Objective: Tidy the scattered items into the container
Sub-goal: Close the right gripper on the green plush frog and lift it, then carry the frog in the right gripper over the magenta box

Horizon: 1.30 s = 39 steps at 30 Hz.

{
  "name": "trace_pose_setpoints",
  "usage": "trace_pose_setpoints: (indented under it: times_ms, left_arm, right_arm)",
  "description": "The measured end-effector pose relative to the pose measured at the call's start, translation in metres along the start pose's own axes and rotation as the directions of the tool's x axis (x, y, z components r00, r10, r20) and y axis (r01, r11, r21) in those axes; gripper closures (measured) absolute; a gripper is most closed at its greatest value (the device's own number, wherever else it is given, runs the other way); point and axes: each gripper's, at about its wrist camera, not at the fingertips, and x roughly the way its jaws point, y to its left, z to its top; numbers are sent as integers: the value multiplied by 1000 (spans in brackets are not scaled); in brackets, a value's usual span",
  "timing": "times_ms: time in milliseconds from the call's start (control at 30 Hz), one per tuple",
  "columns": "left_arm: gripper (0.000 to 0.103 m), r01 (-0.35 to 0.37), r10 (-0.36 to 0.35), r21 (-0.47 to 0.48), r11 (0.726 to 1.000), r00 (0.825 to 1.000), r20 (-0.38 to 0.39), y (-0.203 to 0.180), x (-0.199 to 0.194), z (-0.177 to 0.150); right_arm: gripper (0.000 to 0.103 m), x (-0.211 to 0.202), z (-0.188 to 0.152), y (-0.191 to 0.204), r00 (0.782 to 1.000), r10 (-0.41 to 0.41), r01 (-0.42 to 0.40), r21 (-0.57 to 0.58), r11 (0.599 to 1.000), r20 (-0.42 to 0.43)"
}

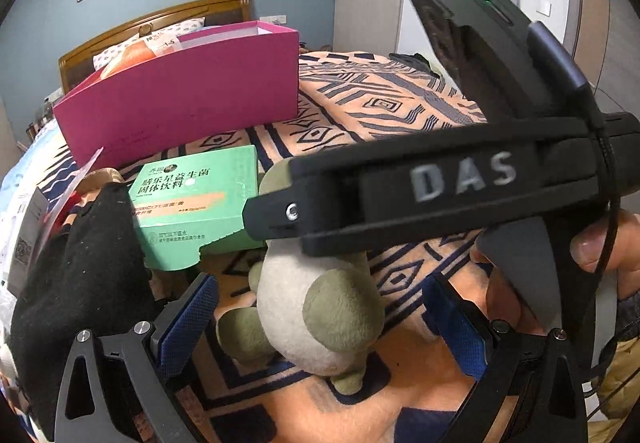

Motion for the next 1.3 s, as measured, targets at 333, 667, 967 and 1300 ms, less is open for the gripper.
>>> trace_pose_setpoints:
  times_ms: [333,667,967,1300]
  left_arm:
    - [37,29,-31,-54,998,999,-32,13,3,3]
    - [38,36,-37,-27,999,999,-35,10,-5,0]
    - [43,65,-66,-20,998,997,-38,17,-1,-3]
    - [48,91,-90,-5,996,996,19,14,-24,4]
  right_arm:
    - [32,-2,2,-3,1000,25,-25,-40,999,-11]
    - [36,-8,-3,-4,999,38,-38,-46,998,-4]
    - [36,-14,-8,-3,1000,27,-27,-54,998,2]
    - [38,-41,1,13,996,52,-46,-87,995,67]
